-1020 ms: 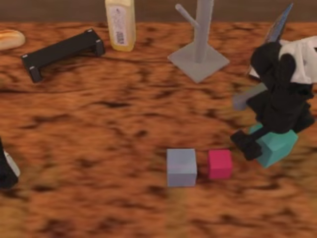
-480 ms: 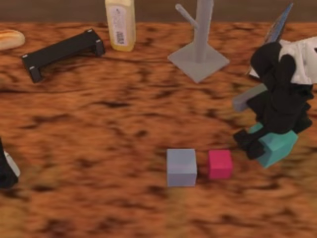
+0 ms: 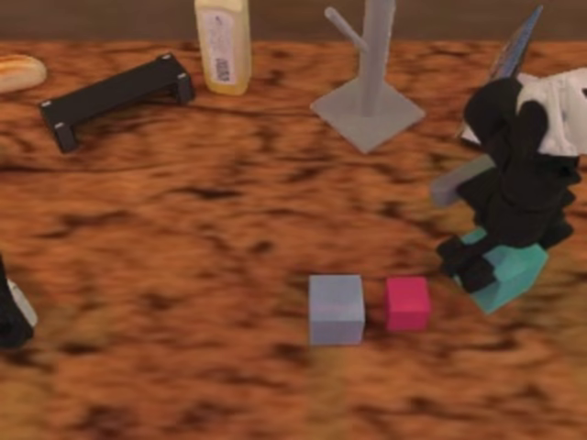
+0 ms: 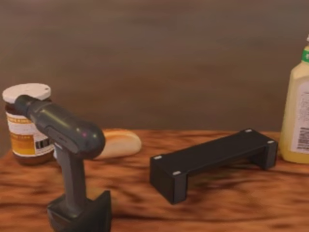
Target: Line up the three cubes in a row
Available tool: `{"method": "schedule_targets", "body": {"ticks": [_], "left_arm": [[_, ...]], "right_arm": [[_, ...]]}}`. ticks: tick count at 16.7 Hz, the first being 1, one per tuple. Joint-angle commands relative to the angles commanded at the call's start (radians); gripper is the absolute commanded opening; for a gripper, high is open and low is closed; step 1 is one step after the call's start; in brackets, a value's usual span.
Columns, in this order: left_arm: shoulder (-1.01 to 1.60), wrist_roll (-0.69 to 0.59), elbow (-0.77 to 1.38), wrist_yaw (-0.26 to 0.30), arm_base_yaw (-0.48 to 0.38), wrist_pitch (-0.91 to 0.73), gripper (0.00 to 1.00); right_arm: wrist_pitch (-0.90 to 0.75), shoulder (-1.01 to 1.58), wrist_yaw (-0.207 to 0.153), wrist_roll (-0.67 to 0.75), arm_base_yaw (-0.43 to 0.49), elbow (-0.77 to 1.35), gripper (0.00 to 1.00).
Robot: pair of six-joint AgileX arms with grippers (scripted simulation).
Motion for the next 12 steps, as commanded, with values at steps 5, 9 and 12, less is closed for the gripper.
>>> {"method": "schedule_targets", "body": {"ticks": [5, 9, 12], "left_arm": [[0.0, 0.0, 0.0, 0.0, 0.0, 0.0, 1.0], [0.0, 0.0, 0.0, 0.0, 0.0, 0.0, 1.0], [0.0, 0.0, 0.0, 0.0, 0.0, 0.0, 1.0]], "right_arm": [[0.0, 0.0, 0.0, 0.0, 0.0, 0.0, 0.0], [-0.004, -0.009, -0.002, 0.002, 0.001, 0.002, 0.0], [-0.046, -0.023, -0.003, -0.001, 0.005, 0.028, 0.0]]}}
